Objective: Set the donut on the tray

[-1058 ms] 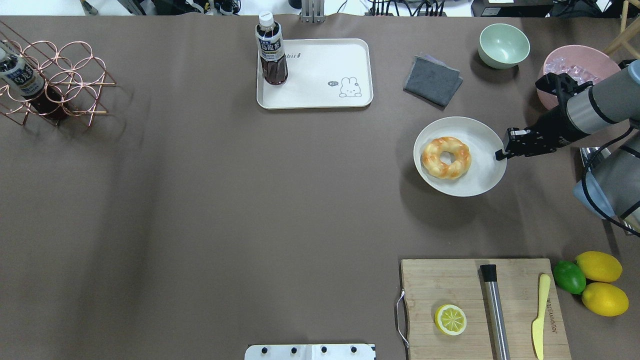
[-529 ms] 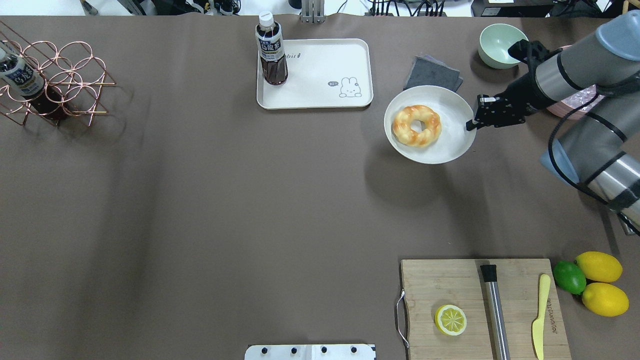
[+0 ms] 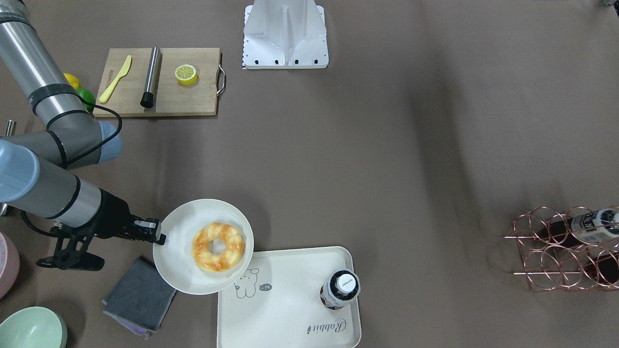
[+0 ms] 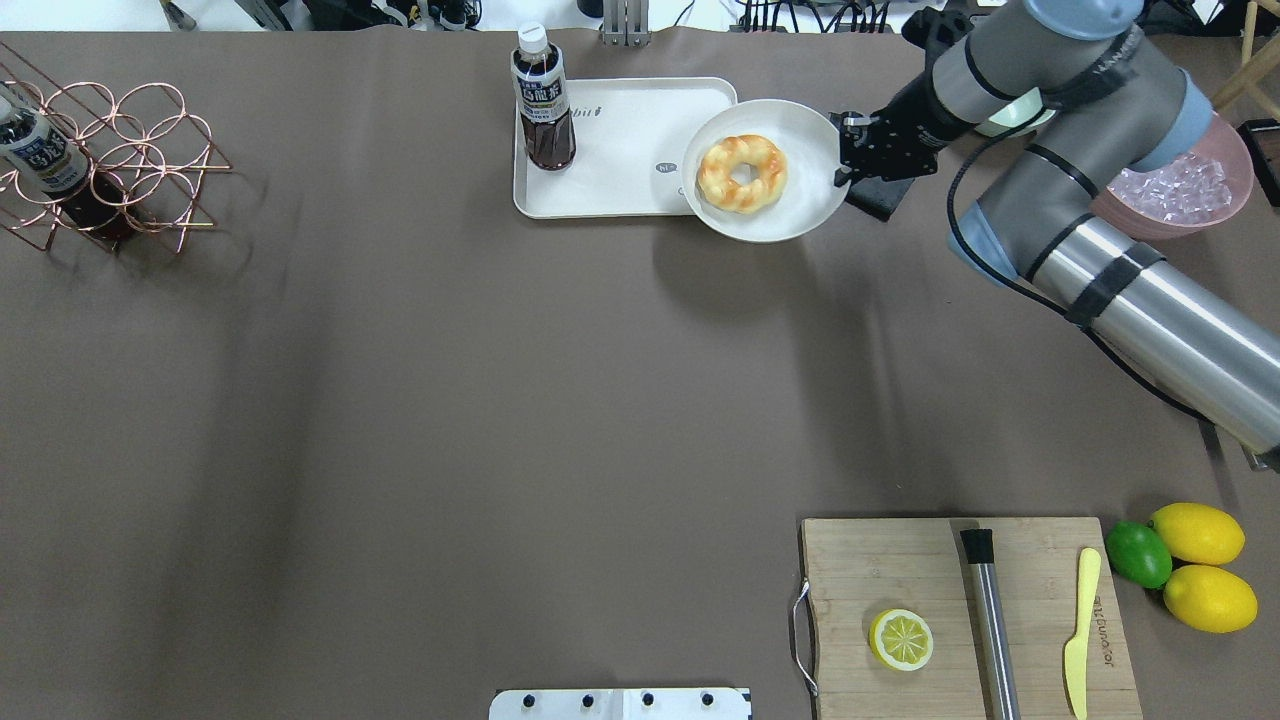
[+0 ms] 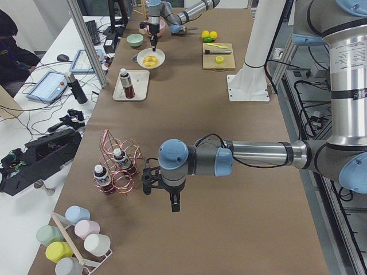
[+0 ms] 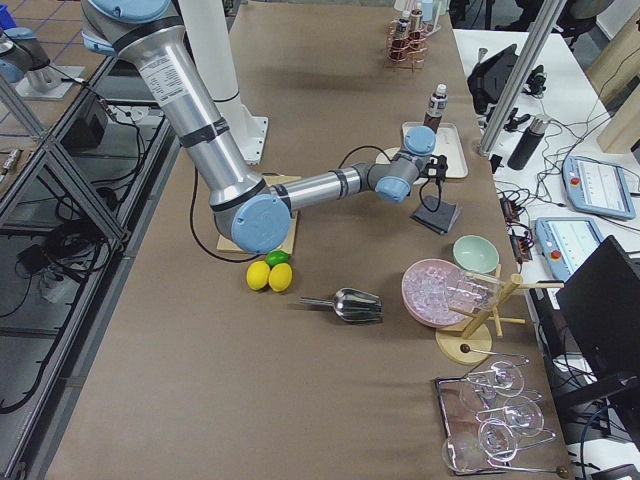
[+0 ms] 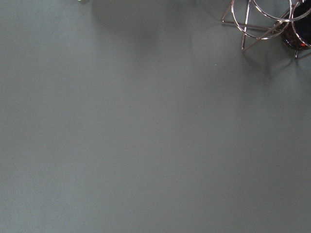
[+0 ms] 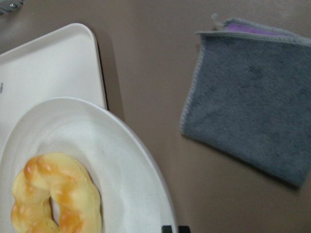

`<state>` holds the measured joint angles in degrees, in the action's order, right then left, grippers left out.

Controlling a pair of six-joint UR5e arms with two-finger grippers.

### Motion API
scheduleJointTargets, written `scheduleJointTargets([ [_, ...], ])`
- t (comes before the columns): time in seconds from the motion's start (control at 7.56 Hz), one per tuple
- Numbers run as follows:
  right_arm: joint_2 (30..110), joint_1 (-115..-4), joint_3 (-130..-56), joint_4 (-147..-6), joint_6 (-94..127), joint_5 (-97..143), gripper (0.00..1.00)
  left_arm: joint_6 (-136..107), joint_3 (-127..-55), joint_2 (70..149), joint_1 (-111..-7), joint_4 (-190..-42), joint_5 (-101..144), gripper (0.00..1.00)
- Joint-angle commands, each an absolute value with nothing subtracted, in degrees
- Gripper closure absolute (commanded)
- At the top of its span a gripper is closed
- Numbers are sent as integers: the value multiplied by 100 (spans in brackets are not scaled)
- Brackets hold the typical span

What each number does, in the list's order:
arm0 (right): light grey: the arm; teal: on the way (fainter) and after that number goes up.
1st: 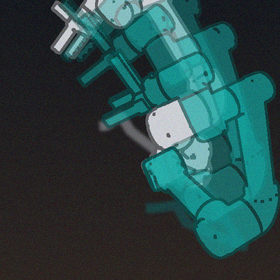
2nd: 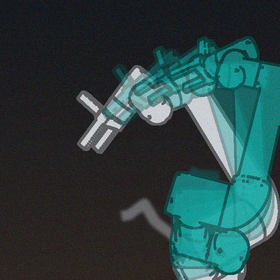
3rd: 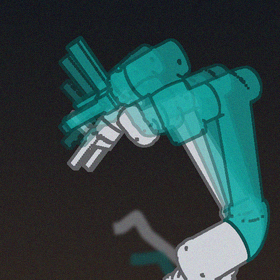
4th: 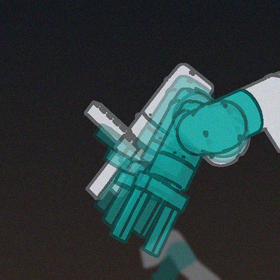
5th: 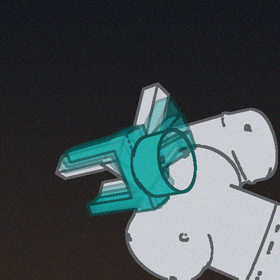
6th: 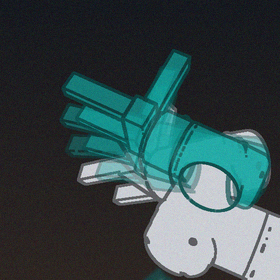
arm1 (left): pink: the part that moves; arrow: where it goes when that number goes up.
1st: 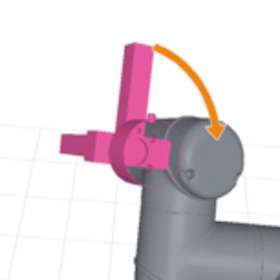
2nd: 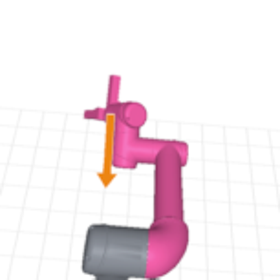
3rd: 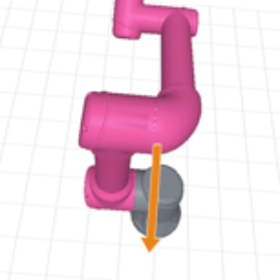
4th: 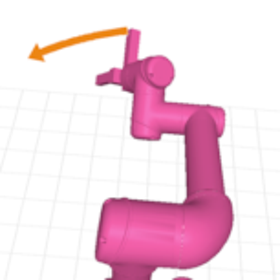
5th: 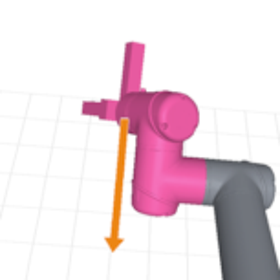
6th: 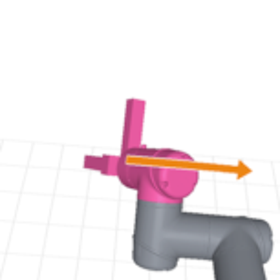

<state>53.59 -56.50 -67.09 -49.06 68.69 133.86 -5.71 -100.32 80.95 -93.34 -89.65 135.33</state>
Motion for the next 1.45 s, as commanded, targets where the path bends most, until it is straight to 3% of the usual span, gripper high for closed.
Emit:
scheduleJointTargets([
  [0.0, 4171, -5415, -5613, -5036, 7355, 12834, 100, -571, -10063, 8095, -9404, -8956, 13535, 2],
  [0.4, 3280, -5309, -4416, -5027, 7655, 12454, 100, -571, -10055, 8095, -9413, -8956, 13535, 2],
  [1.06, 2918, -5194, -3964, -4992, 7664, 12156, 100, -571, -10046, 8095, -9413, -8956, 13535, 2],
  [1.19, 2918, -5186, -3964, -4983, 7664, 12129, 44, -571, -10037, 8095, -9413, -8956, 13535, 2],
  [1.32, 2918, -5125, -3973, -4975, 7664, 11955, 0, -571, -10046, 8095, -9413, -8956, 13535, 2],
])
